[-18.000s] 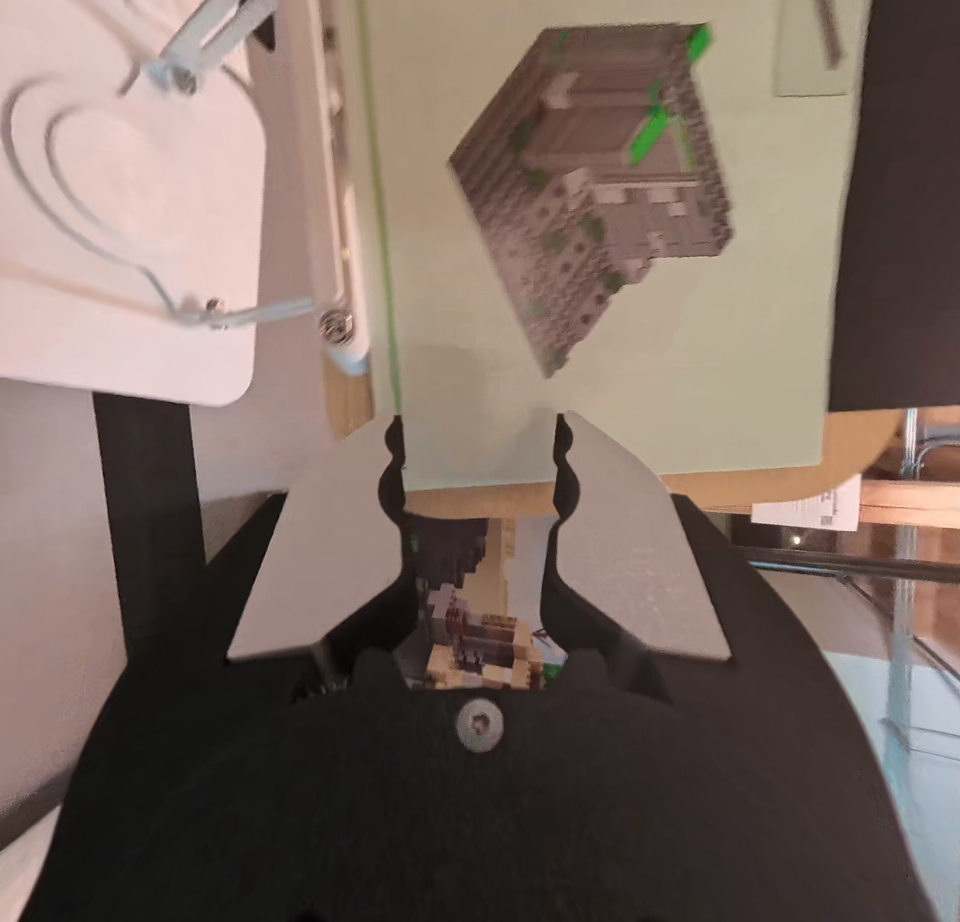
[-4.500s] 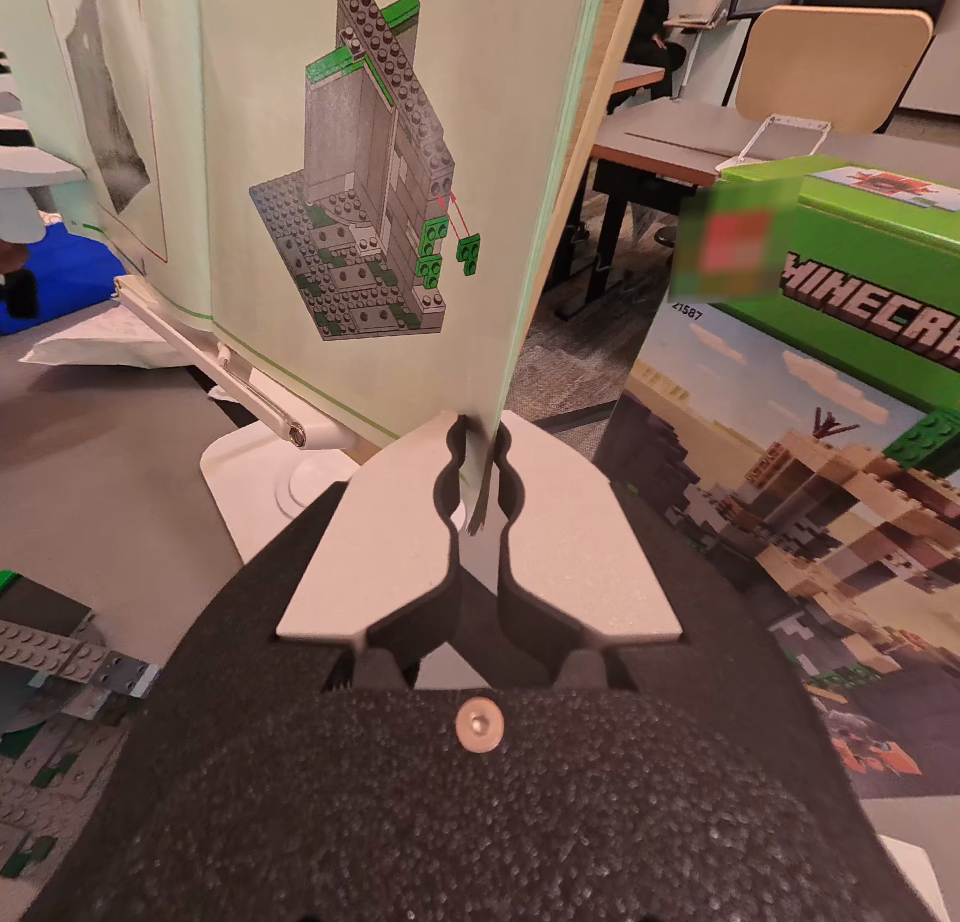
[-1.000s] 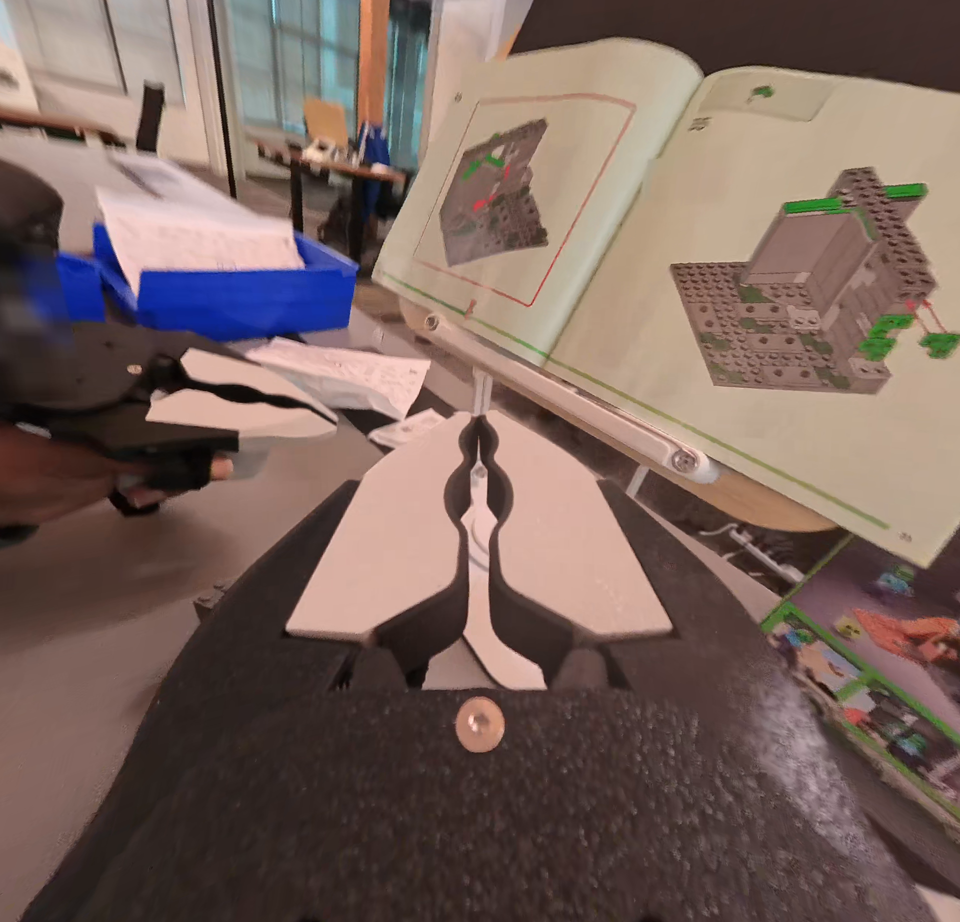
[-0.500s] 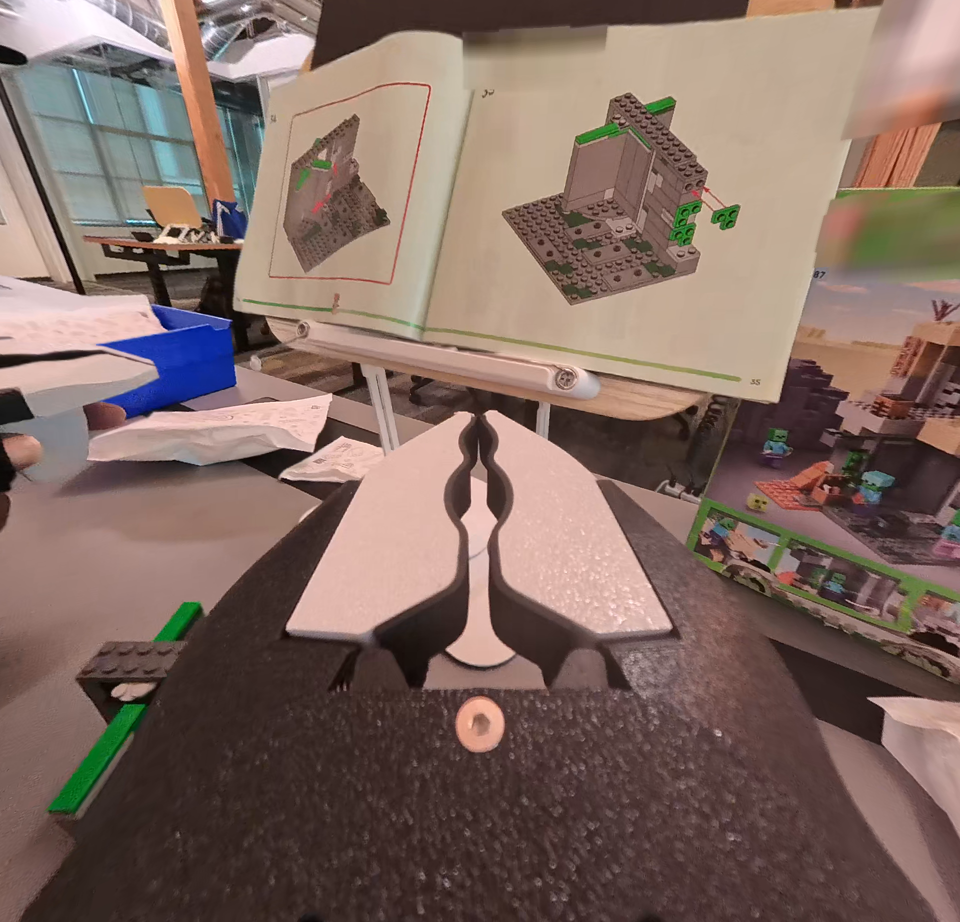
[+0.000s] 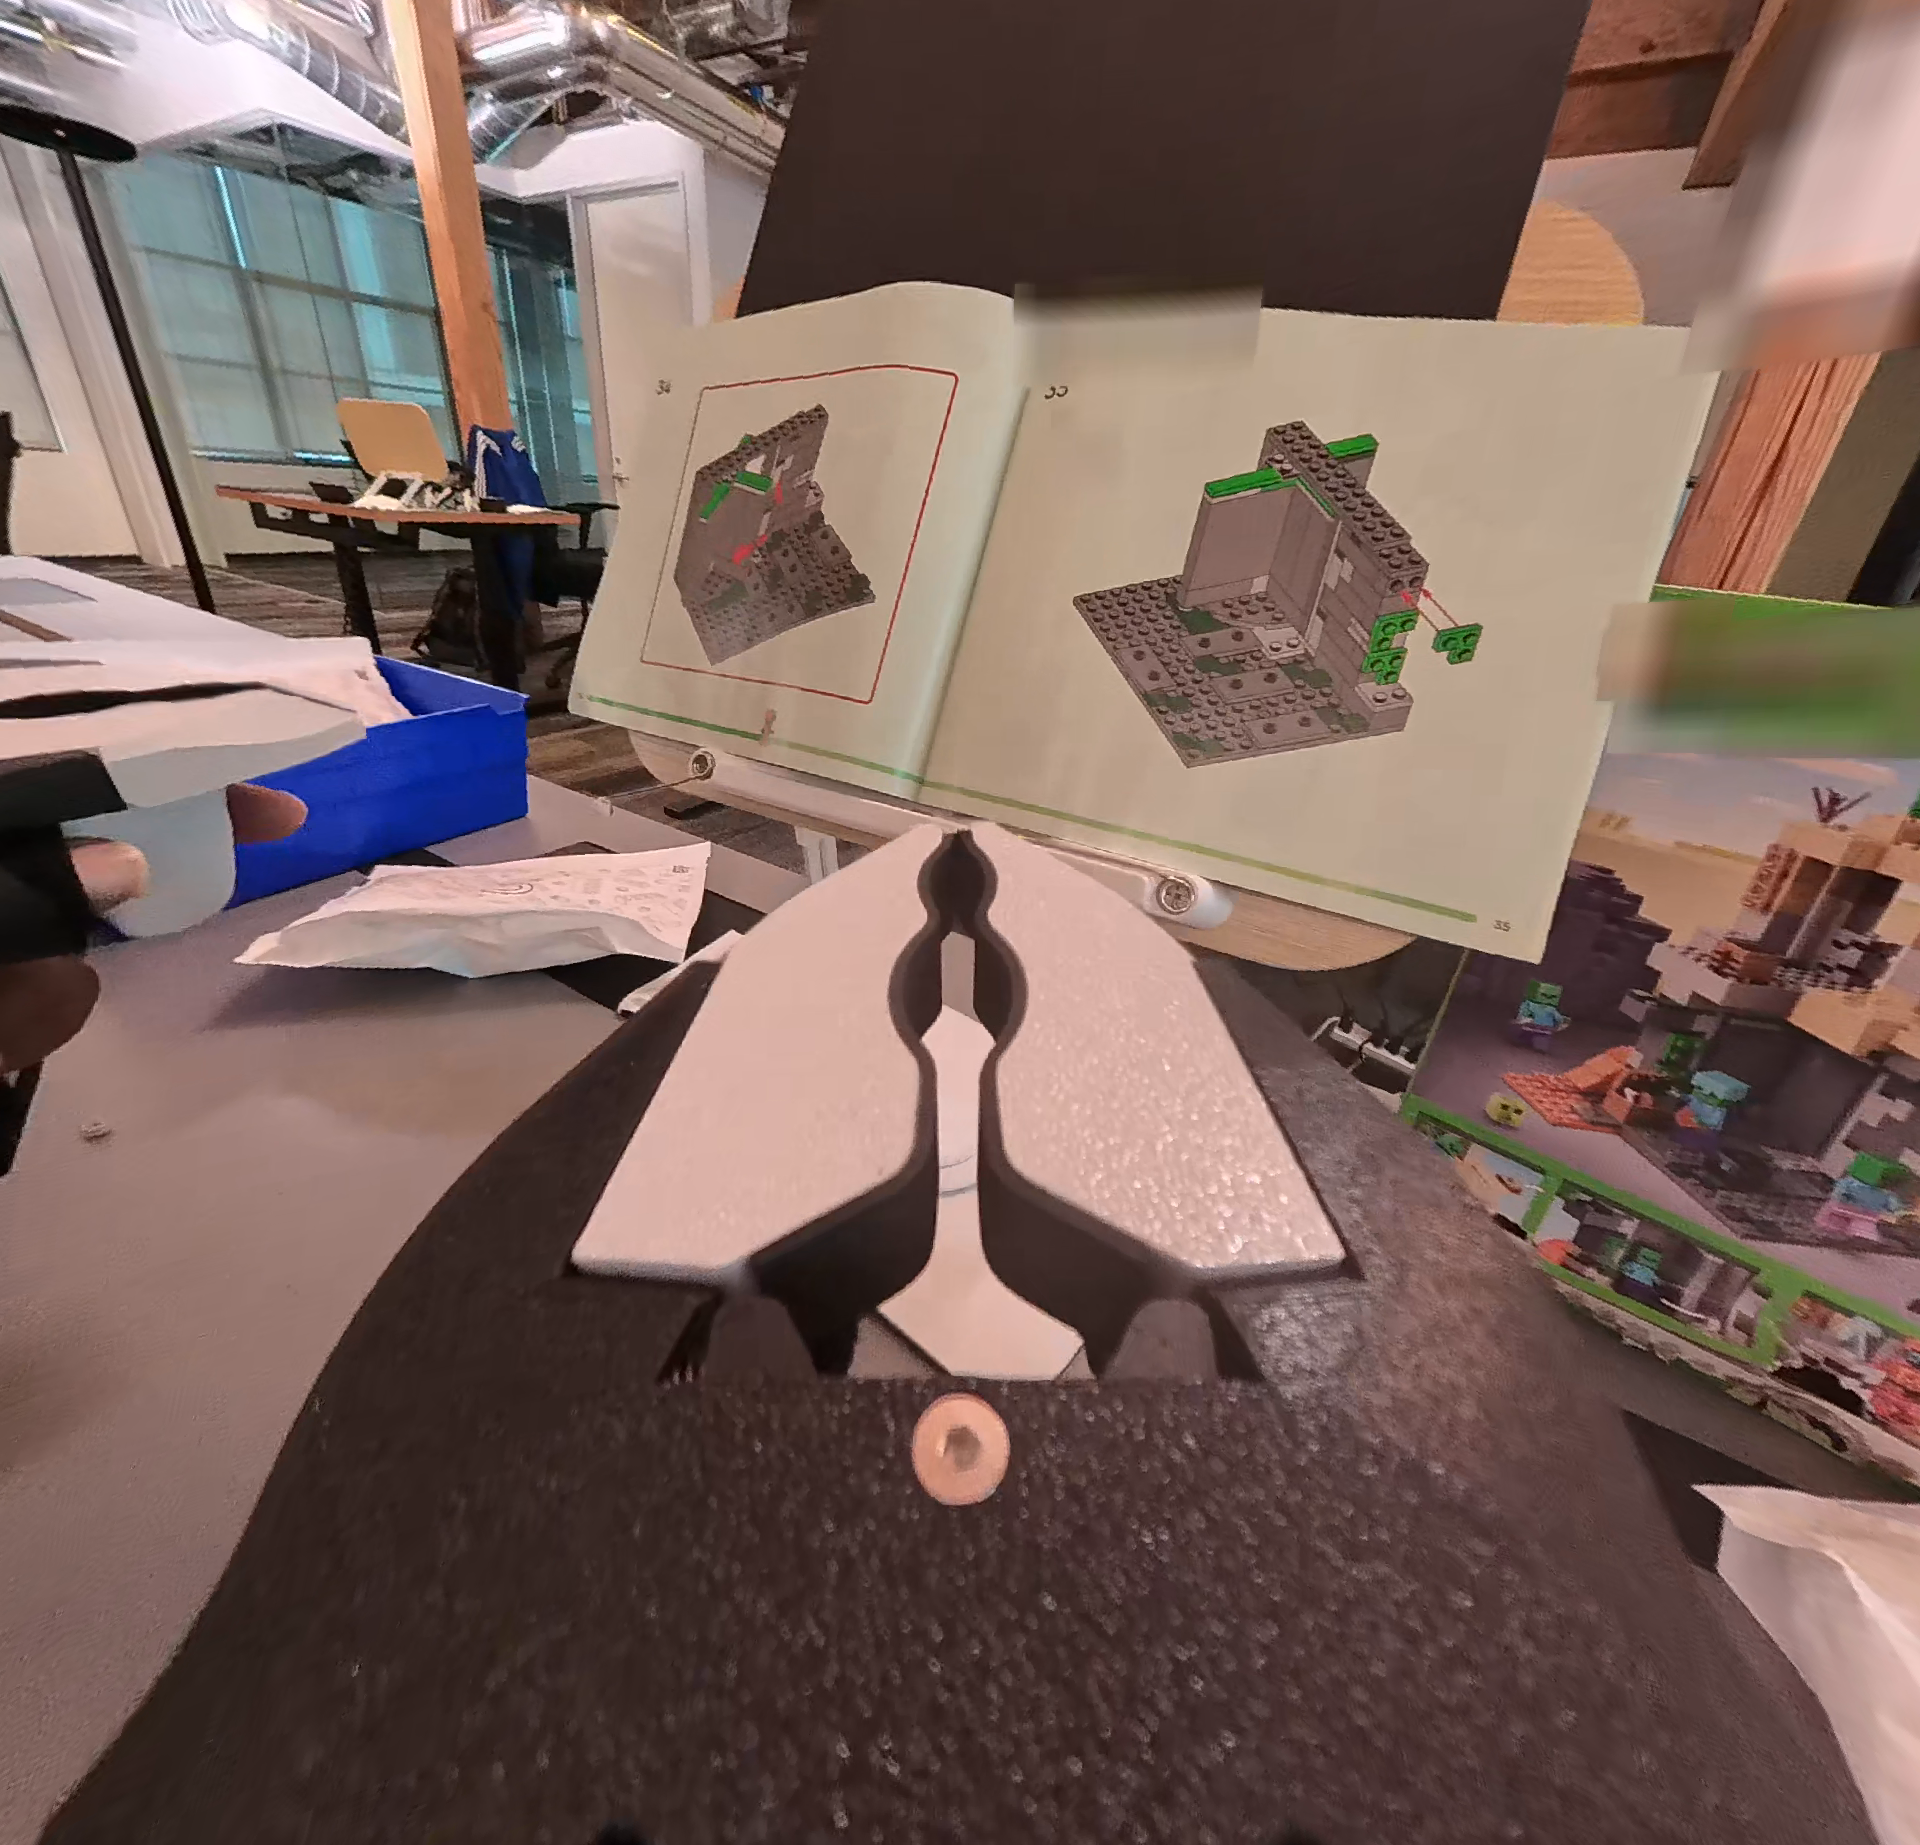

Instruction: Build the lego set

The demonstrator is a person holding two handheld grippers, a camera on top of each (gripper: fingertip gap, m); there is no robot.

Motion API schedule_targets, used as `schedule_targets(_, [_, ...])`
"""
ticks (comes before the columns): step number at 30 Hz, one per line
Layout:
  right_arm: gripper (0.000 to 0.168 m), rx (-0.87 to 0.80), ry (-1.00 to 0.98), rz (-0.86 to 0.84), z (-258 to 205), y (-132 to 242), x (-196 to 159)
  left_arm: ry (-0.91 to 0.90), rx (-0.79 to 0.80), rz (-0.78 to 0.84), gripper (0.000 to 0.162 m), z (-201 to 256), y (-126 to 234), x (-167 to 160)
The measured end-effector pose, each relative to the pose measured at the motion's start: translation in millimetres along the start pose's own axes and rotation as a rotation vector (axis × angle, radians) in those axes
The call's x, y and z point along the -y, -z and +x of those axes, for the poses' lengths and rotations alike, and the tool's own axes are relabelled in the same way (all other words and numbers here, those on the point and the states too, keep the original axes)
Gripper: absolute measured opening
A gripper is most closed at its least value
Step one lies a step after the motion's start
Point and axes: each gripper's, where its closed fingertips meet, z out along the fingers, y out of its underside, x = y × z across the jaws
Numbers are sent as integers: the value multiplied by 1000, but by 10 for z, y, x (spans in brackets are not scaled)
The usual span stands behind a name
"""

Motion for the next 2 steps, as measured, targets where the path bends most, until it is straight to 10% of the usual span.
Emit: schedule_targets(2, [0,7,0,-9,5,-9,-43,0,-4,5,0,-16,6,7])
